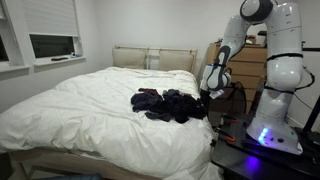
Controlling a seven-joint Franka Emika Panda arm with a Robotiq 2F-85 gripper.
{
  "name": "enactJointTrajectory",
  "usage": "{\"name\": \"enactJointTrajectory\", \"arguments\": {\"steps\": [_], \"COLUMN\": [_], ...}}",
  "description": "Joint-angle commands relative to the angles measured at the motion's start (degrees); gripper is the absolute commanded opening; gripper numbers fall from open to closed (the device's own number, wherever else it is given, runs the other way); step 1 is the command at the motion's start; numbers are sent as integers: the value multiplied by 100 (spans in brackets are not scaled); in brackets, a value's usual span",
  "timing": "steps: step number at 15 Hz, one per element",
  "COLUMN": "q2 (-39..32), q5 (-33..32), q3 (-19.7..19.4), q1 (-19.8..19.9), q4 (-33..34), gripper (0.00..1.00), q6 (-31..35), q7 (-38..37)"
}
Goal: Put the sock in the laundry hamper
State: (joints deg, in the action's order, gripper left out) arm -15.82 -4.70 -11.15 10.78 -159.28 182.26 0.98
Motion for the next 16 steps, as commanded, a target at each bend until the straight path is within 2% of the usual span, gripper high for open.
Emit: {"name": "enactJointTrajectory", "arguments": {"steps": [1, 3, 4, 5, 6, 13, 15, 16], "q2": [-212, -273, -292, -309, -314, -309, -305, -306], "q5": [104, 106, 98, 96, 94, 103, 97, 101], "q3": [62, 98, 134, 148, 171, 255, 307, 322], "q1": [72, 82, 114, 122, 135, 128, 164, 166], "q4": [2, 5, 8, 10, 14, 35, 36, 36], "gripper": [100, 99, 75, 75, 68, 14, 2, 0], "q6": [446, 552, 587, 615, 603, 556, 544, 533], "q7": [147, 129, 127, 120, 115, 96, 91, 84]}}
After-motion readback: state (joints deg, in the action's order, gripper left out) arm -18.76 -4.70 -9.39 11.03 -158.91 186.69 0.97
